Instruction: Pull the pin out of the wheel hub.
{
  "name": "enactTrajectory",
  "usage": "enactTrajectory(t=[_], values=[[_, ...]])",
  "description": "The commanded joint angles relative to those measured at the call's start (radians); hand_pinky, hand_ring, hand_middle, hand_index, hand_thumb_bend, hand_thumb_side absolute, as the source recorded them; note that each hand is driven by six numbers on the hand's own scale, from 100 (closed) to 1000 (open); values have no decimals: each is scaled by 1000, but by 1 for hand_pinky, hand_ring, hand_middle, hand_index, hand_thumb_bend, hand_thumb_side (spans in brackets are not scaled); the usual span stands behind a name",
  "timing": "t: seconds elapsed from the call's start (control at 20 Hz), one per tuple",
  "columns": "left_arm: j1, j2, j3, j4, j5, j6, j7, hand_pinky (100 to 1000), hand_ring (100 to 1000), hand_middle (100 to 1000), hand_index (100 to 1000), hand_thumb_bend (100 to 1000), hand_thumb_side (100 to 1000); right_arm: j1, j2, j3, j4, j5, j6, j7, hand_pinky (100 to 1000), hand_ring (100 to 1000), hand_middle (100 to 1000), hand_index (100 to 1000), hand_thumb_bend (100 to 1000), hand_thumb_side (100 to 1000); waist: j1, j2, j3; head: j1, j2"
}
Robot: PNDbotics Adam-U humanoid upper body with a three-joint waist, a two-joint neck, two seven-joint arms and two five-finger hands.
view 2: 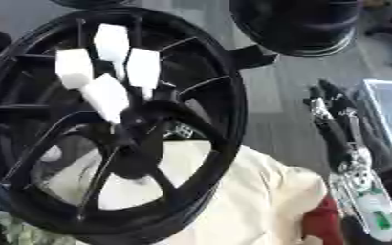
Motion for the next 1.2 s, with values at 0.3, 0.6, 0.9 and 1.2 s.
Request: enactTrajectory(t=[0.3, 0.6, 0.9, 1.2], values=[[-1, 10, 4, -14, 0, -4, 3, 812, 810, 714, 763, 474, 679, -3, -27, -2, -21, -3, -1, -5, 873, 762, 783, 872, 100, 489, 4, -27, -1, -6, -10], [1, 12, 4, -13, 0, -4, 2, 812, 809, 714, 763, 475, 679, -6, -52, 0, -38, -6, 11, -9, 873, 767, 788, 874, 100, 484, 2, -28, -1, -3, -9], [4, 16, 3, -11, 0, -3, 1, 811, 809, 714, 762, 474, 678, -21, -169, 20, -132, 5, 64, 30, 875, 776, 795, 876, 100, 459, -1, -33, -3, 1, -4], [9, 22, 2, -9, -1, -2, 0, 811, 809, 715, 762, 474, 678, -60, -348, 36, -293, 42, 113, 114, 873, 778, 791, 872, 100, 409, -4, -39, -7, 5, 3]])
